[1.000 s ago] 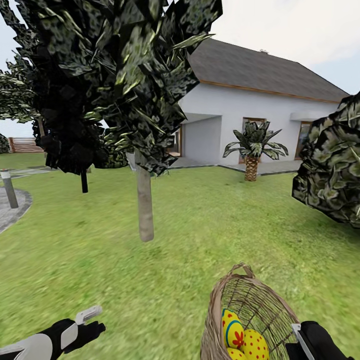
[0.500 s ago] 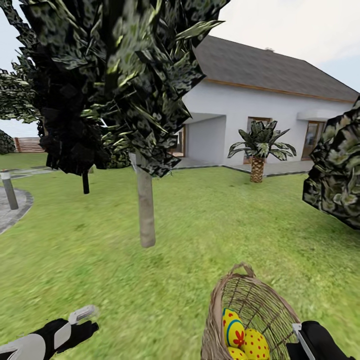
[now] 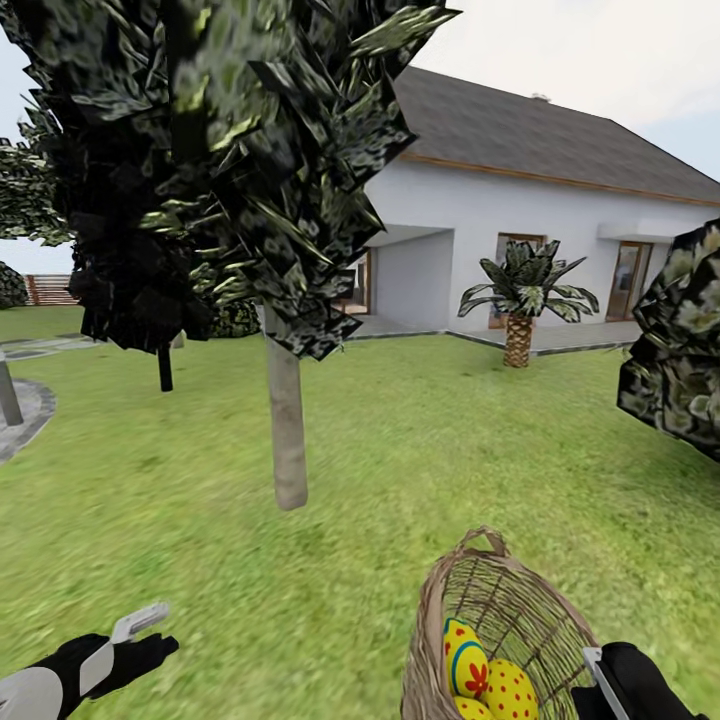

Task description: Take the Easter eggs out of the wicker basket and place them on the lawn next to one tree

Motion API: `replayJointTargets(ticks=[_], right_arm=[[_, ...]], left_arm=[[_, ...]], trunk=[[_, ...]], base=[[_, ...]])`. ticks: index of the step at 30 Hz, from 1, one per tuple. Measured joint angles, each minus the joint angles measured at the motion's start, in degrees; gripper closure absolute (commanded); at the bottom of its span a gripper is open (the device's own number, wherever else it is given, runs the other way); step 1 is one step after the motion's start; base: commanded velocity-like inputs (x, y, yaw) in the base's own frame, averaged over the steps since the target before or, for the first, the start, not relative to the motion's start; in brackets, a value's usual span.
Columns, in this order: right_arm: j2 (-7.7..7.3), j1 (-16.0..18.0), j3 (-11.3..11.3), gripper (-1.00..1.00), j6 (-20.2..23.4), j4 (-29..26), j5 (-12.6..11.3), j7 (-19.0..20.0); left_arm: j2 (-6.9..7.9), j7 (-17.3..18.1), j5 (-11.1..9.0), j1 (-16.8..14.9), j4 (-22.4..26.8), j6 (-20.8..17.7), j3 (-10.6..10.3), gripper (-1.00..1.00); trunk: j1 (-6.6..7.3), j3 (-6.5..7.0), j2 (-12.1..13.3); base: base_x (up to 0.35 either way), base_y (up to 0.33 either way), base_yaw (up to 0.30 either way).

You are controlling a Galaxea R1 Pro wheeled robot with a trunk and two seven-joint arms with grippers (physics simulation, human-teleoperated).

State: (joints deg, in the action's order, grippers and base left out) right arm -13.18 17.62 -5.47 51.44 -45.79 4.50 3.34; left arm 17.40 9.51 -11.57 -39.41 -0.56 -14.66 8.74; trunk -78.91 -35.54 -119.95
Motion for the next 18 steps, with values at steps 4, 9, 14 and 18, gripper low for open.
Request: replayJointTargets(ticks=[4, 9, 14, 18], right_arm=[[0.15, 0.0, 0.0, 1.0, 0.0, 0.0, -0.1, 0.0], [0.19, 0.0, 0.0, 1.0, 0.0, 0.0, 0.0, 0.0], [0.17, 0.0, 0.1, 1.0, 0.0, 0.0, 0.1, 0.0], [0.15, 0.0, 0.1, 1.0, 0.0, 0.0, 0.0, 0.0]], left_arm=[[-0.04, 0.0, 0.0, 0.0, 0.0, 0.0, 0.0, -1.0], [-0.11, 0.0, 0.0, 0.0, 0.0, 0.0, 0.0, -1.0], [-0.26, 0.0, 0.0, 0.0, 0.0, 0.1, 0.0, -1.0], [-0.43, -0.3, 0.1, 0.0, 0.0, 0.1, 0.0, -1.0]], trunk=[[0.0, 0.0, 0.0], [0.0, 0.0, 0.0], [0.0, 0.0, 0.0], [-0.01, 0.0, 0.0]], base=[[0.326, 0.0, 0.0], [0.326, 0.0, 0.0], [0.326, 0.0, 0.0], [0.251, 0.0, 0.0]])
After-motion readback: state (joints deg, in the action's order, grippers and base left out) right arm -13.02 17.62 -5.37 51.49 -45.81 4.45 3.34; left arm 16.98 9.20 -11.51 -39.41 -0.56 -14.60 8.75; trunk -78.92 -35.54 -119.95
